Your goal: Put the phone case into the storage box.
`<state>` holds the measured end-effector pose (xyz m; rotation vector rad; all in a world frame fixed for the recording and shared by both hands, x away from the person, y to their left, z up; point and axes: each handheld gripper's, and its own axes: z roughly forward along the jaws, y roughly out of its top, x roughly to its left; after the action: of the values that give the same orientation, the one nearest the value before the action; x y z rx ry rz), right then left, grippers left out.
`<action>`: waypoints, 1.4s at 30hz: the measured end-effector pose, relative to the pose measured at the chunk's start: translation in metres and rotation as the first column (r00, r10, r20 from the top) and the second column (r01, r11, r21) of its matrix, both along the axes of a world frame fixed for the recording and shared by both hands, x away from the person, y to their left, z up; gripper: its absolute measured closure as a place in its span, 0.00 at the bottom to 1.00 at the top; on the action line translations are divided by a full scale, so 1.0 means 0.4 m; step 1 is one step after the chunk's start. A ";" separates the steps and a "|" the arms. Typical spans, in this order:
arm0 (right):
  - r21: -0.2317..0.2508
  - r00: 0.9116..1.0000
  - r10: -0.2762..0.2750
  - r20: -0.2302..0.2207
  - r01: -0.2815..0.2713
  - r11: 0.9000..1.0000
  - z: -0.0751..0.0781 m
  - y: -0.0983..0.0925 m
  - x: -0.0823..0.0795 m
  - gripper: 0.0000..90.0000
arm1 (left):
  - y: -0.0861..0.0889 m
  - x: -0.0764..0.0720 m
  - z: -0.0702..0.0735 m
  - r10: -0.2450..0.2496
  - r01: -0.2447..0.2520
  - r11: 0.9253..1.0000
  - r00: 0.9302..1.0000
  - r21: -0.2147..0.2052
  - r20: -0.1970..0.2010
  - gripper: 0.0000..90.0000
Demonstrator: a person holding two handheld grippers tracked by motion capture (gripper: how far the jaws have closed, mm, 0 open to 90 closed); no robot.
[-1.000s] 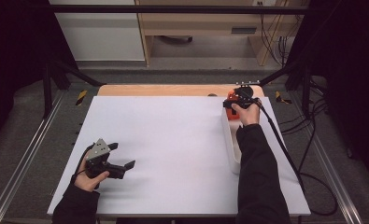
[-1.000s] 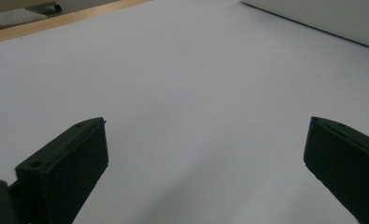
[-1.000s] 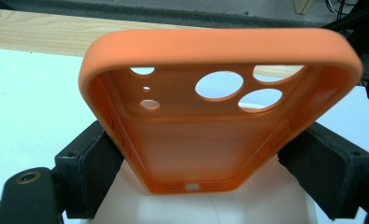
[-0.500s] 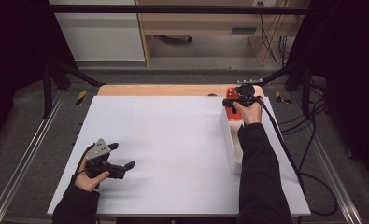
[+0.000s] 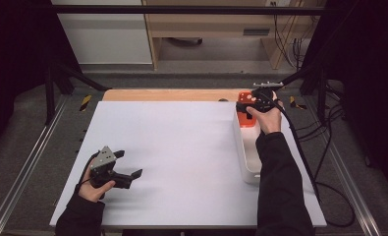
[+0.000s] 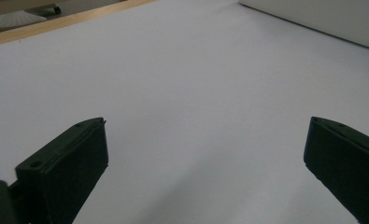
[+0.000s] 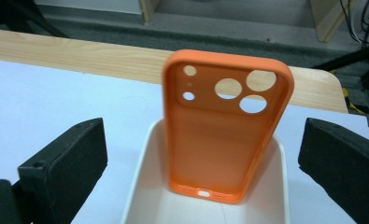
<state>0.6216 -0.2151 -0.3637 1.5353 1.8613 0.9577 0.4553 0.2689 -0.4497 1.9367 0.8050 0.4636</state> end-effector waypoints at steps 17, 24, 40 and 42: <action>0.046 0.975 0.165 0.150 -0.174 0.984 0.077 0.008 -0.140 0.02 | -0.006 -0.002 0.000 -0.007 0.007 1.000 1.000 0.006 0.004 0.00; 0.057 0.934 0.282 0.221 -0.301 0.952 0.078 0.006 -0.221 0.01 | -0.006 -0.003 0.001 -0.009 0.009 1.000 1.000 0.008 0.007 0.00; 0.056 0.828 0.459 0.322 -0.501 0.864 -0.007 -0.046 -0.368 0.01 | -0.008 -0.005 0.003 -0.017 0.016 1.000 1.000 0.008 0.023 0.00; 0.050 0.804 0.488 0.339 -0.534 0.844 -0.022 -0.052 -0.384 0.01 | -0.008 -0.006 0.004 -0.019 0.018 1.000 0.999 0.005 0.028 0.00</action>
<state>0.4679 -0.2358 -0.3726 0.8702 2.0367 1.5111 0.4529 0.2658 -0.4481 1.9360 0.7680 0.4807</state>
